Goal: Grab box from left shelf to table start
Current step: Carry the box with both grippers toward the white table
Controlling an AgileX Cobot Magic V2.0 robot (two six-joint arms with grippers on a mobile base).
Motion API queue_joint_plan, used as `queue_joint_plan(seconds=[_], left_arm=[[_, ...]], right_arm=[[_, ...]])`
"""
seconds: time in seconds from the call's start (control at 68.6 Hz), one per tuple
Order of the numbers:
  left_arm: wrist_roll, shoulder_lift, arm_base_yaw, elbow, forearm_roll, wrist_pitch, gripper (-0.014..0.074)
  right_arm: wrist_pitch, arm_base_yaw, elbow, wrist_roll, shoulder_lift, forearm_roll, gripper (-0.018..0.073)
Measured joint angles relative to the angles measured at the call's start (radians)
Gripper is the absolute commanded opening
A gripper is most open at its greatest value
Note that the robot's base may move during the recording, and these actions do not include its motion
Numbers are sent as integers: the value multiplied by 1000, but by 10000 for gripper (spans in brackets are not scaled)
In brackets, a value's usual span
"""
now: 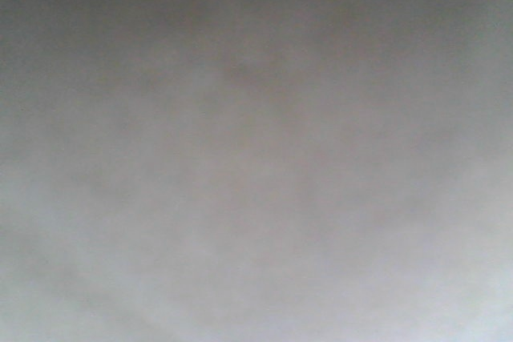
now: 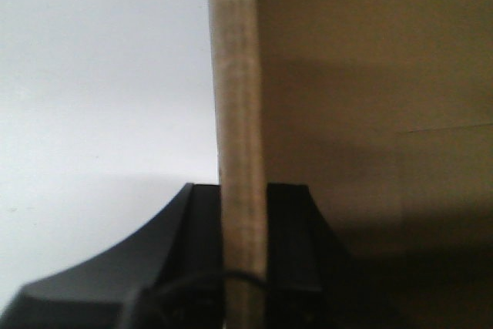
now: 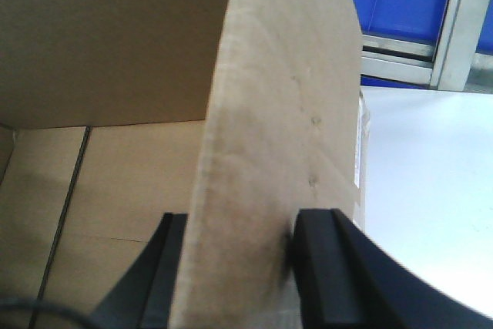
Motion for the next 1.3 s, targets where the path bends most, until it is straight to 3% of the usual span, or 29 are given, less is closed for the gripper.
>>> queue_joint_plan(seconds=[1.298], left_arm=[[0,0,0,0,0,0,-92]], right_arm=[[0,0,0,0,0,2,63]])
